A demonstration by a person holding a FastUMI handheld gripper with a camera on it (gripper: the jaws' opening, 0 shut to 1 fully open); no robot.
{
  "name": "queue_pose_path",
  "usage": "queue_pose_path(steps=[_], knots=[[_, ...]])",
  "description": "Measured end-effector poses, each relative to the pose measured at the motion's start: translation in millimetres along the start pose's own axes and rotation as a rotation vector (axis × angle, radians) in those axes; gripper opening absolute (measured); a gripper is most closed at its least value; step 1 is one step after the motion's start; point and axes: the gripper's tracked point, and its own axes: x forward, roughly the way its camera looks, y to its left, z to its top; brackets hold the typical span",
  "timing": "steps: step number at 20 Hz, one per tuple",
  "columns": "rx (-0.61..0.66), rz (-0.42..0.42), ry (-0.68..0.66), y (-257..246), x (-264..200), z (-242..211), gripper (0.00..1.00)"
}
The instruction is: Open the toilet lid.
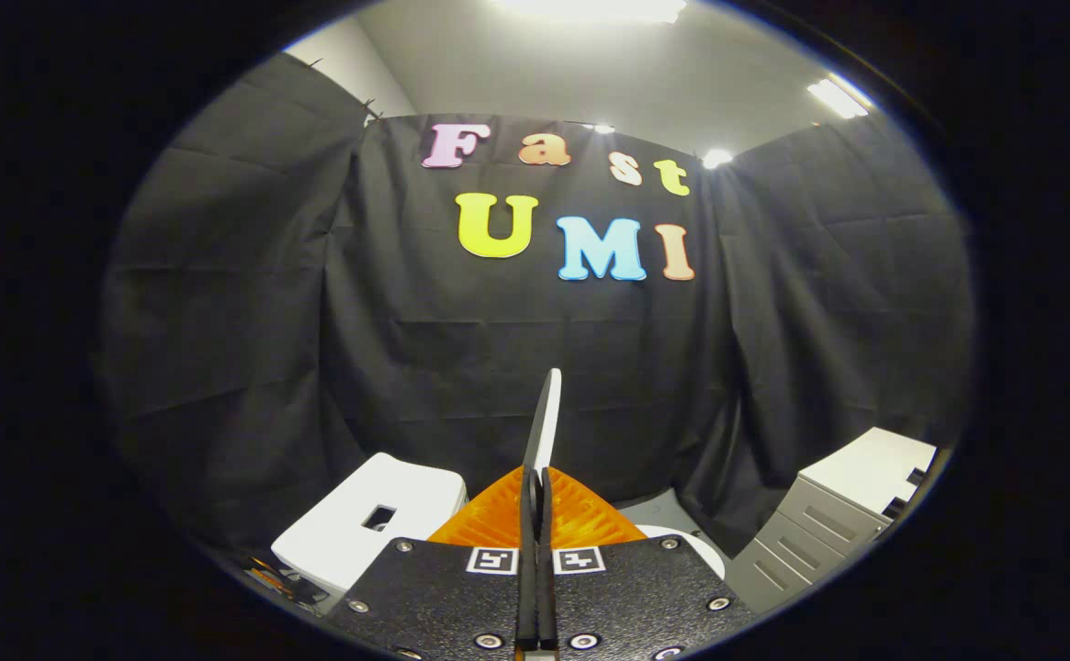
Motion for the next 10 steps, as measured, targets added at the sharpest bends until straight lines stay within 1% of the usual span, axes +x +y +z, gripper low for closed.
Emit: queue_pose_path(steps=[10], knots=[[-0.026,0.087,-0.003,69.4,-1.4,5.9,0.0]])
